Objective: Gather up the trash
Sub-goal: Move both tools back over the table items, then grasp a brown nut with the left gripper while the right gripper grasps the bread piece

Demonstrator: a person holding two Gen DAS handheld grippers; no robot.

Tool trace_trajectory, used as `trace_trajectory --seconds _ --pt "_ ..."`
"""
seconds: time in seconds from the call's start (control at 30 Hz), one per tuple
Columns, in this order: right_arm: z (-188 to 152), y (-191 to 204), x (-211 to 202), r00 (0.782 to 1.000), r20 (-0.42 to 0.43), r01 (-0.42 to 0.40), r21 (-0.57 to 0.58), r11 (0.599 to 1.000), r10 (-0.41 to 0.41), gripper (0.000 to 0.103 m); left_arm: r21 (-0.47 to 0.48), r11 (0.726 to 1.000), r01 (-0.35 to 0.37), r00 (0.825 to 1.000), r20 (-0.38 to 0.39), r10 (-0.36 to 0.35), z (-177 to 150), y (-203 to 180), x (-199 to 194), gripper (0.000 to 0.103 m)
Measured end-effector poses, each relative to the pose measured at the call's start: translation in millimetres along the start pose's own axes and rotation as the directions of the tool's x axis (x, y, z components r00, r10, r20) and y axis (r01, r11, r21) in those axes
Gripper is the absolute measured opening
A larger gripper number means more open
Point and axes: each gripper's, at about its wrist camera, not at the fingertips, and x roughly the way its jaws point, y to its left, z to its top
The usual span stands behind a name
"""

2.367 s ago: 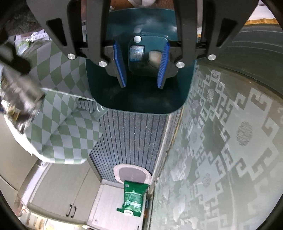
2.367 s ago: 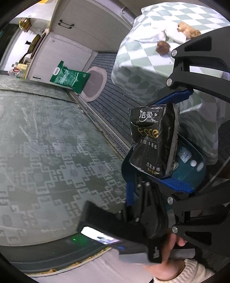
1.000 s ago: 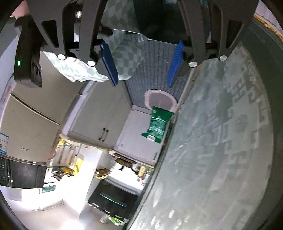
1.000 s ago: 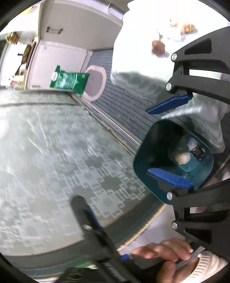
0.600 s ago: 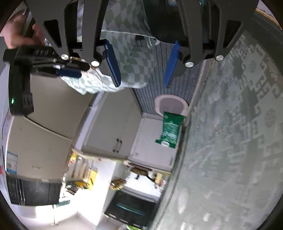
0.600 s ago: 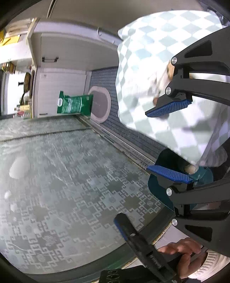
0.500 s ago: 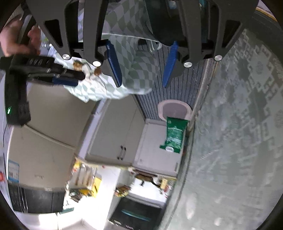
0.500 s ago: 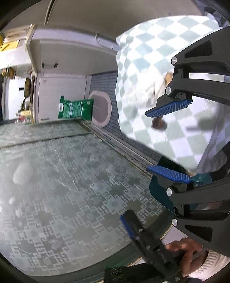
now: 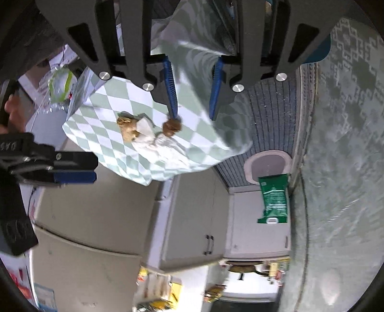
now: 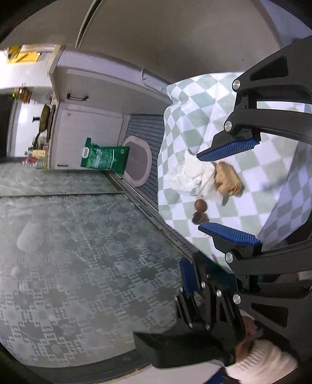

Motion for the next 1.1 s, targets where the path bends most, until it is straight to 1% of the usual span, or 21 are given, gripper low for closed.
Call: trace_trajectory --seconds 0.07,0.13,0.2,0.27,0.33,0.4,0.47,0.53,0.63,0.7,0.77,0.8,0.83,1.0,1.03,1.1 --pt "-2 -5 2 1.0 -0.018 0.004 -0.029 1.0 -0.004 0.054 0.023 1.0 0.013 1.0 -0.014 -0.013 2 -8 9 0.028" --pt "-3 -11 7 0.999 -0.043 -0.003 -0.063 0.998 0.001 0.048 0.04 0.999 0.026 1.0 -0.018 -0.025 3 -15 18 0.028" --pt "-5 -16 10 0.998 -0.063 -0.018 -0.082 0.996 0.012 0.048 0.048 0.998 0.026 0.999 -0.026 -0.024 5 -20 27 0.028" --pt "-8 -22 14 0.996 -0.08 -0.034 -0.111 0.993 0.025 0.047 0.062 0.998 0.009 0.999 -0.031 -0.007 7 -23 35 0.028" --pt "-10 -26 16 0.995 -0.089 -0.054 -0.116 0.992 0.044 0.047 0.066 0.998 0.013 0.999 -0.037 -0.011 8 -24 42 0.026" --pt "-14 -29 18 0.993 -0.102 -0.075 -0.119 0.99 0.063 0.047 0.081 0.997 -0.001 0.999 -0.032 0.004 11 -25 47 0.026" --pt "-18 -30 22 0.99 -0.115 -0.092 -0.127 0.988 0.077 0.047 0.08 0.997 -0.001 0.999 -0.034 0.004 13 -24 50 0.026" --pt "-23 -30 26 0.988 -0.13 -0.107 -0.132 0.985 0.09 0.047 0.072 0.997 -0.017 0.999 -0.042 0.02 14 -22 54 0.026" --pt "-27 -26 31 0.98 -0.15 -0.149 -0.146 0.978 0.126 0.047 0.07 0.997 -0.025 0.998 -0.051 0.029 15 -21 59 0.019" --pt "-30 -21 35 0.976 -0.162 -0.173 -0.171 0.97 0.146 0.047 0.067 0.997 -0.025 0.998 -0.054 0.029 15 -20 58 0.019" --pt "-31 -18 37 0.974 -0.171 -0.181 -0.186 0.966 0.149 0.052 0.064 0.998 -0.024 0.998 -0.057 0.028 14 -21 58 0.016" --pt "-32 -16 39 0.973 -0.174 -0.184 -0.187 0.965 0.151 0.059 0.064 0.998 -0.024 0.998 -0.059 0.028 14 -22 58 0.016" --pt "-32 -16 40 0.973 -0.175 -0.183 -0.189 0.965 0.15 0.062 0.062 0.998 -0.022 0.998 -0.059 0.026 14 -22 57 0.015" --pt "-34 -15 52 0.975 -0.184 -0.163 -0.193 0.967 0.128 0.065 0.015 1.0 0.009 0.999 -0.048 -0.008 14 -18 52 0.015" --pt "-33 -14 55 0.977 -0.183 -0.15 -0.195 0.969 0.114 0.065 0.003 1.0 0.016 0.999 -0.043 -0.016 14 -16 51 0.015" --pt "-32 -17 59 0.976 -0.184 -0.151 -0.187 0.971 0.116 0.065 -0.019 0.999 0.029 0.999 -0.031 -0.03 16 -14 47 0.015"
